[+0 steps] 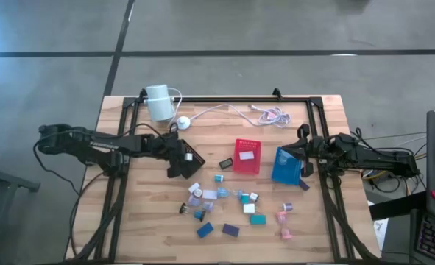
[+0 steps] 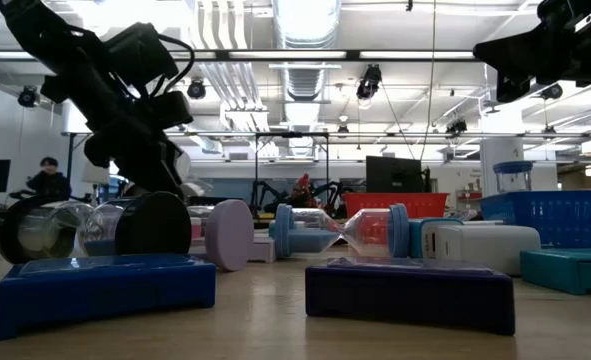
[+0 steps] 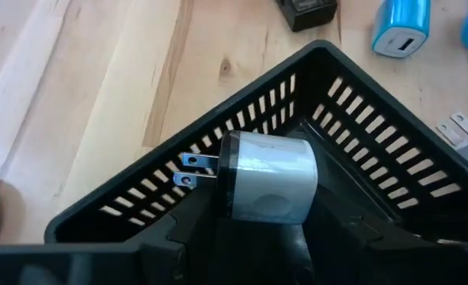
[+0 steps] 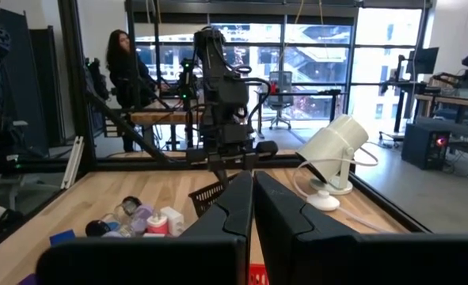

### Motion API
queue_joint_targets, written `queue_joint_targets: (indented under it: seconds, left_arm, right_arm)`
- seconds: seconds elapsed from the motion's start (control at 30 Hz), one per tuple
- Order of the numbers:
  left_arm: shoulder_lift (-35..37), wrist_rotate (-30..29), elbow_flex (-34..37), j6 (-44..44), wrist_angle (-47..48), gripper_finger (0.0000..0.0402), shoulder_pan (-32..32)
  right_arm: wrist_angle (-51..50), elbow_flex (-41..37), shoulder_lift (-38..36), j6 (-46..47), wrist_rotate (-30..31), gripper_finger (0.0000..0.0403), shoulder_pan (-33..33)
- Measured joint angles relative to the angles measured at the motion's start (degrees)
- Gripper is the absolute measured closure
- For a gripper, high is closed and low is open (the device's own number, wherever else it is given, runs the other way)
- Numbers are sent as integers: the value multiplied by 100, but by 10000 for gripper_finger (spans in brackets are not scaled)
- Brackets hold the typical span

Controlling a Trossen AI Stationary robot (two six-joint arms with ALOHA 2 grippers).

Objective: Pick & Place Office items
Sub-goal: Put the right black and white charger adapter into the black bin, then put the light blue hourglass into the blue bin

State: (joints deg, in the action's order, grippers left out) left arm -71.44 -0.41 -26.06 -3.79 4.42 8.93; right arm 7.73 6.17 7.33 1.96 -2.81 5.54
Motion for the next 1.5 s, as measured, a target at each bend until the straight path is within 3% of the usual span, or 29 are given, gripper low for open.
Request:
queue_joint_targets:
  seconds: [0.63,0.83,0.97,1.27,1.5]
  left_arm:
    - [-142,237,7,-62,180,244,0]
    - [-144,209,7,-48,160,181,0]
    - [-143,191,7,-53,158,173,0]
    - [578,273,-129,-308,-17,195,-10]
    - [1794,414,380,-437,-1318,269,-129]
  right_arm:
    - [7,0,-2,-11,0,390,0]
    - [7,0,-2,-11,0,390,0]
    - [4,0,-2,-9,-1,390,-1]
    - [-3,0,-4,-5,-2,390,-2]
    - [-31,0,-4,85,-15,390,0]
